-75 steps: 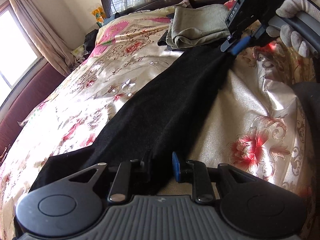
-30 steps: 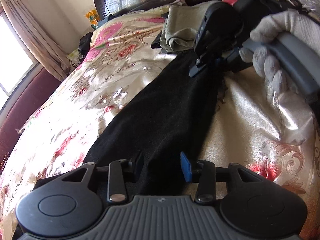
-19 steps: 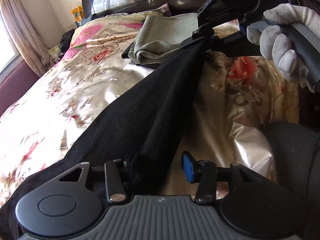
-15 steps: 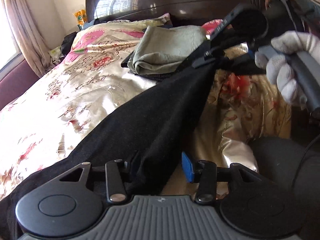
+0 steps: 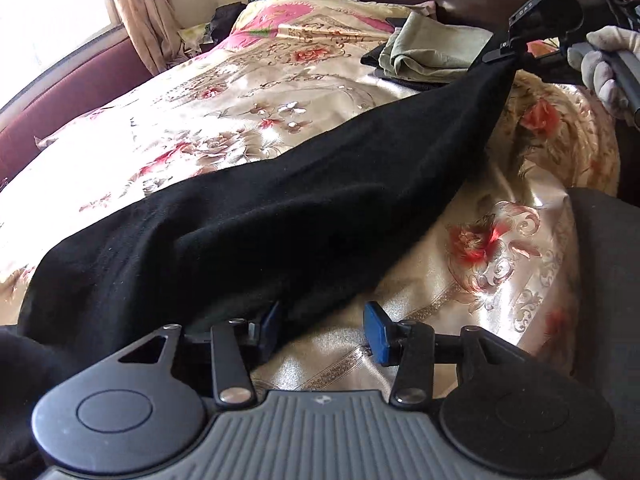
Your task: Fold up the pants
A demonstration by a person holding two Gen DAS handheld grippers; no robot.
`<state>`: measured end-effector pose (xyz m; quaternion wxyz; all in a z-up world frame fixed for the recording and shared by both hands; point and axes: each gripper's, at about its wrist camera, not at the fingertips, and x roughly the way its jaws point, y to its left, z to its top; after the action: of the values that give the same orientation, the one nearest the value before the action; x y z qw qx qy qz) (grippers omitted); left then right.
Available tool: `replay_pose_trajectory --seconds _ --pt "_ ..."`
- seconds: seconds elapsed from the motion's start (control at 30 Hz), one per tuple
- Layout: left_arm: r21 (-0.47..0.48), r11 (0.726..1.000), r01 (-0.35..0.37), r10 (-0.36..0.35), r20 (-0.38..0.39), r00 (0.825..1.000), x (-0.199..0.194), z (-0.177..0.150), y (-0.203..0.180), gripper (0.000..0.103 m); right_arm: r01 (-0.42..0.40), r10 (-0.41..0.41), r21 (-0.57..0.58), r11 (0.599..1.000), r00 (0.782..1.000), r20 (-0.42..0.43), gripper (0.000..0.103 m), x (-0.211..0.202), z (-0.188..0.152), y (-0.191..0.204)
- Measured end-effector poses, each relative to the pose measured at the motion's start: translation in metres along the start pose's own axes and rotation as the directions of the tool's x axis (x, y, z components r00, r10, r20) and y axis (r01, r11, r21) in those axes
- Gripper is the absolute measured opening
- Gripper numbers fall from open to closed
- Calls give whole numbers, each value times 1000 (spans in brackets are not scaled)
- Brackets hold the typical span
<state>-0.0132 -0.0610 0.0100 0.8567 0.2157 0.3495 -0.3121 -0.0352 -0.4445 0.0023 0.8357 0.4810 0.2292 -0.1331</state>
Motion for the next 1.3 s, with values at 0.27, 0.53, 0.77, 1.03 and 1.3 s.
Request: replay_pose_trajectory --seconds 0.27,0.53,0.77,1.03,1.3 --pt "-105 994 -13 10 -32 999 28 6 24 59 -9 12 -101 995 1000 29 7 -18 -2 38" --pt "-86 995 41 -36 68 997 14 3 19 60 -84 96 -326 942 995 21 7 -30 -15 119" --pt "-212 977 -13 39 115 993 0 -11 48 60 -252 179 -620 743 968 -179 7 12 -102 243" --pt "-417 896 -154 203 76 976 -35 -58 106 66 -461 151 -709 534 877 -456 7 76 -232 329" --pt "-561 790 -249 330 46 943 -63 -89 139 66 -552 99 -714 429 815 -571 7 97 -332 372"
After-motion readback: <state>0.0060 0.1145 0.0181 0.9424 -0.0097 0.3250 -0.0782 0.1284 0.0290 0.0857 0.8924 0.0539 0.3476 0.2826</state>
